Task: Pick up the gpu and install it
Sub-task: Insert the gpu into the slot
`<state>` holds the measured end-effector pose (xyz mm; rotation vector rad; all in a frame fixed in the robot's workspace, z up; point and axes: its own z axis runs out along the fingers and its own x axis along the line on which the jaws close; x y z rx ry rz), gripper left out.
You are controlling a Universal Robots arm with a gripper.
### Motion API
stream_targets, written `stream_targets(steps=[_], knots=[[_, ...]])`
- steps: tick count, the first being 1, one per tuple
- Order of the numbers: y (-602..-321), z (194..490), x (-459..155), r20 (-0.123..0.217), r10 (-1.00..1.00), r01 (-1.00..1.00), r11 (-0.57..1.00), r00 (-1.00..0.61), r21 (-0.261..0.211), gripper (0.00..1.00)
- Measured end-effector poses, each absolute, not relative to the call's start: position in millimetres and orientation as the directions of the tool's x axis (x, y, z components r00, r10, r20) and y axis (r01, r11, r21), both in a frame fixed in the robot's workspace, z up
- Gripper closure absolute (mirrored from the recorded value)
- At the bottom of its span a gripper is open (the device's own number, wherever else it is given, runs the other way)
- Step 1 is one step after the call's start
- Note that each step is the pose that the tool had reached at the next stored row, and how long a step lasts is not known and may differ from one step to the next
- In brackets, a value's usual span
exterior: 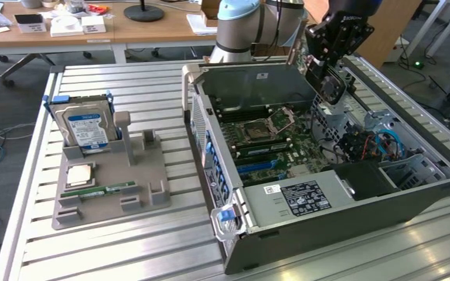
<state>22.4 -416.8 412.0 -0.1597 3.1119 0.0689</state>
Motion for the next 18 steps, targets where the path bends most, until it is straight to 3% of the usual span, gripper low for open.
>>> stream_targets(steps=[18], knots=[[-416.8,411.8,22.4,-0.027,-0.304,-0.305,0.951,-0.952,0.043,0.74]])
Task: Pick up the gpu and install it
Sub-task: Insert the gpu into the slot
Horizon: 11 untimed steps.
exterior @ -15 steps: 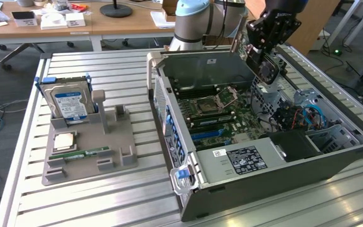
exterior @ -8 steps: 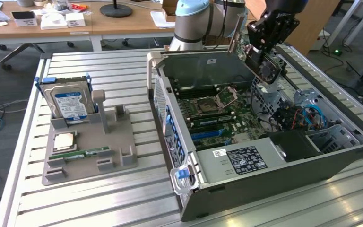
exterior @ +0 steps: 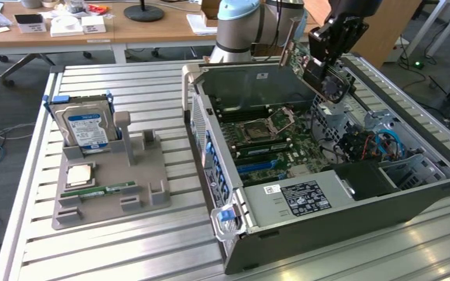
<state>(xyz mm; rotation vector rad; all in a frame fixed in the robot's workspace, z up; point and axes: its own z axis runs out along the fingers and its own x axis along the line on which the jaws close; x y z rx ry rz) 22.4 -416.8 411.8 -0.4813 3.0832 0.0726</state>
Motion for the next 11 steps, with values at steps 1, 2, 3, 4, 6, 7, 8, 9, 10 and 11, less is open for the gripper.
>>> stream_targets(steps=[1,2,3,4,6,7,8,9,10,11], knots=[[-416.8,411.8,22.5,-0.027,-0.317,-0.318,0.947,-0.948,0.043,0.74],[-416.8,411.8,22.4,-0.027,-0.329,-0.330,0.943,-0.944,0.043,0.74],[-416.8,411.8,22.4,-0.027,-0.342,-0.343,0.938,-0.939,0.043,0.74],[-416.8,411.7,22.4,-0.027,-0.354,-0.355,0.934,-0.935,0.043,0.74],[-416.8,411.7,22.4,-0.027,-0.380,-0.380,0.924,-0.925,0.043,0.74],[-416.8,411.7,22.4,-0.027,-0.392,-0.393,0.919,-0.920,0.043,0.74],[-416.8,411.7,22.4,-0.027,-0.404,-0.405,0.913,-0.914,0.043,0.74],[-416.8,411.7,22.4,-0.027,-0.415,-0.416,0.908,-0.909,0.043,0.74],[-416.8,411.7,22.4,-0.027,-0.427,-0.428,0.903,-0.904,0.043,0.74],[-416.8,411.6,22.5,-0.027,-0.439,-0.440,0.897,-0.898,0.043,0.74]])
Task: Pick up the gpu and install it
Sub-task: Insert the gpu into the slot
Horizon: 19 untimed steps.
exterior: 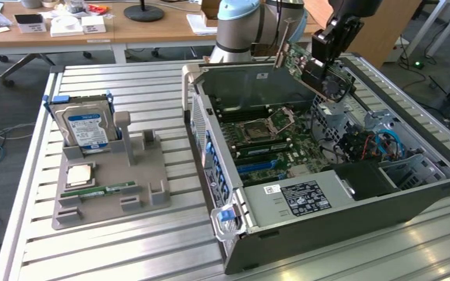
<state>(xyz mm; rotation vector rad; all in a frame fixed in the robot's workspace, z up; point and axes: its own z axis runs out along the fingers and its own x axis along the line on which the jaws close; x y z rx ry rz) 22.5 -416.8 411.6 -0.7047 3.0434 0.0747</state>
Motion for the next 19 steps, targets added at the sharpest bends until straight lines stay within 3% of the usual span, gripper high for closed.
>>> stream_targets(steps=[19], knots=[[-416.4,410.9,22.4,-0.027,-0.654,-0.654,0.755,-0.756,0.043,0.74]])
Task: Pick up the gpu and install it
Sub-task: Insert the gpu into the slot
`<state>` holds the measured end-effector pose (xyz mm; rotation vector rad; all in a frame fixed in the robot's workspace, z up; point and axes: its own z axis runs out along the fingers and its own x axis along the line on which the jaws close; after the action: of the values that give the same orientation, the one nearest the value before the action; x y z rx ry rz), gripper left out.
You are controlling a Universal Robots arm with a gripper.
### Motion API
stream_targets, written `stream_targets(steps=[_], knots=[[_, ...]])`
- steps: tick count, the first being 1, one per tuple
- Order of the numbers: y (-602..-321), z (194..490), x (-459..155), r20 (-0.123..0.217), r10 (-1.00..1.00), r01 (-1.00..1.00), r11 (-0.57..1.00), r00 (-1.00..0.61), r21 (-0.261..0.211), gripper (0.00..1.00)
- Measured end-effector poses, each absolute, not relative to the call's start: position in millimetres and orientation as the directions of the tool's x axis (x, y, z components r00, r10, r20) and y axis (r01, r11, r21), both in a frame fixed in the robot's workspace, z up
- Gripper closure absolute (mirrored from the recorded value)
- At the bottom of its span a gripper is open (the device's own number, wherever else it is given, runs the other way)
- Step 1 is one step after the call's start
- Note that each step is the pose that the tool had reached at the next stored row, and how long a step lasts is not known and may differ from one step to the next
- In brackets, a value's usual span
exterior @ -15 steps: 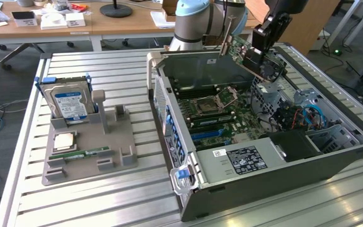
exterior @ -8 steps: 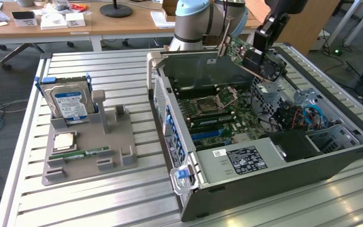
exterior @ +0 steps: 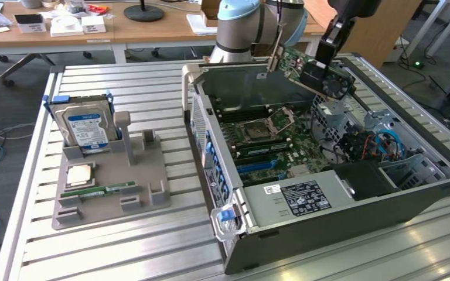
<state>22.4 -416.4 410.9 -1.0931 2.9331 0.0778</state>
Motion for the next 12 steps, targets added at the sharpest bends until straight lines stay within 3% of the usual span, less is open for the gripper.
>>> stream_targets(steps=[12], knots=[[-416.0,410.4,22.4,-0.027,-0.768,-0.769,0.638,-0.639,0.043,0.74]])
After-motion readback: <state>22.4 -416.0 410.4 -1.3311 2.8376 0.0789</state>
